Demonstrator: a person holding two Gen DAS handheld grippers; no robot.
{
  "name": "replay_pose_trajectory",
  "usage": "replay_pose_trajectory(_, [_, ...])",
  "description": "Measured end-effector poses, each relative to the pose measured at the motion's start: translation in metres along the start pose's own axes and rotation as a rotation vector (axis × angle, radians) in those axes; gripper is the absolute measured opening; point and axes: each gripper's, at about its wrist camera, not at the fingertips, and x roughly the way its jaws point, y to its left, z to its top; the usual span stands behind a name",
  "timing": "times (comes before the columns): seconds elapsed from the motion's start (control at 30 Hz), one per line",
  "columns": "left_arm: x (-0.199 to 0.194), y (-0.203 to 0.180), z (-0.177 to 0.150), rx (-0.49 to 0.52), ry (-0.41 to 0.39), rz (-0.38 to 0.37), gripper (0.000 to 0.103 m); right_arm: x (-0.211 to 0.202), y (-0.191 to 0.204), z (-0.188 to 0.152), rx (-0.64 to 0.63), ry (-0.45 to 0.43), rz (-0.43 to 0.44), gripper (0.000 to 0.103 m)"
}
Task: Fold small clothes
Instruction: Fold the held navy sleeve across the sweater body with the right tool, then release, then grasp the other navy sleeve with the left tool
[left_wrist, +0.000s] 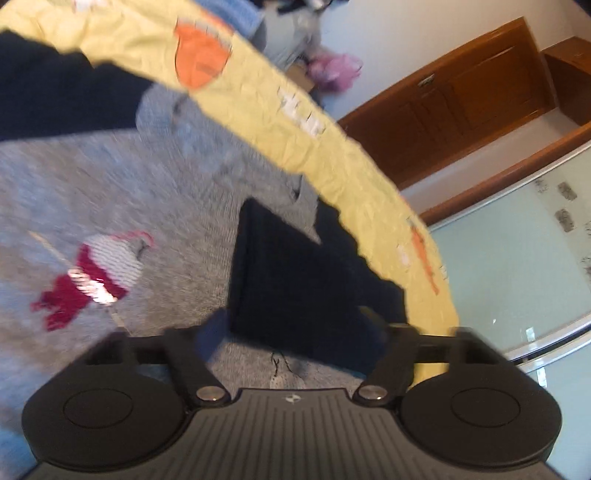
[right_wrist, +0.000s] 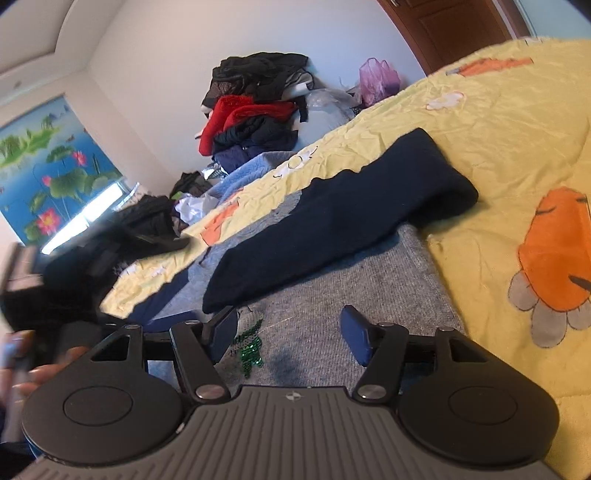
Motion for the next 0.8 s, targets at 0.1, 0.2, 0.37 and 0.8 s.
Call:
replay_pose_trajectory(0.1, [0.016, -0.004, 0.001, 0.017, 0.017, 0.040, 0.036, 0.000, -0.002, 0.000, 0.011, -0.002, 0.009, 0.065])
replay_pose_trajectory(0.2, [0.021, -0.008, 0.004, 0.037, 0.009, 0.091, 0.008, 0.000, -0.002, 0.000, 0.012, -0.003, 0.013, 0.065])
replay_pose_trajectory(0.37, [-0.001, -0.029, 0.005, 0.185, -0.080, 0.162, 0.007, 0.000, -0.002, -0.001, 0.017, -0.005, 0.017, 0.065])
replay_pose_trajectory(0.8, [-0.073, 0.061, 0.002, 0.138, -0.205, 0.348, 0.007, 0.000, 0.000, -0.001, -0.002, -0.003, 0.004, 0.065])
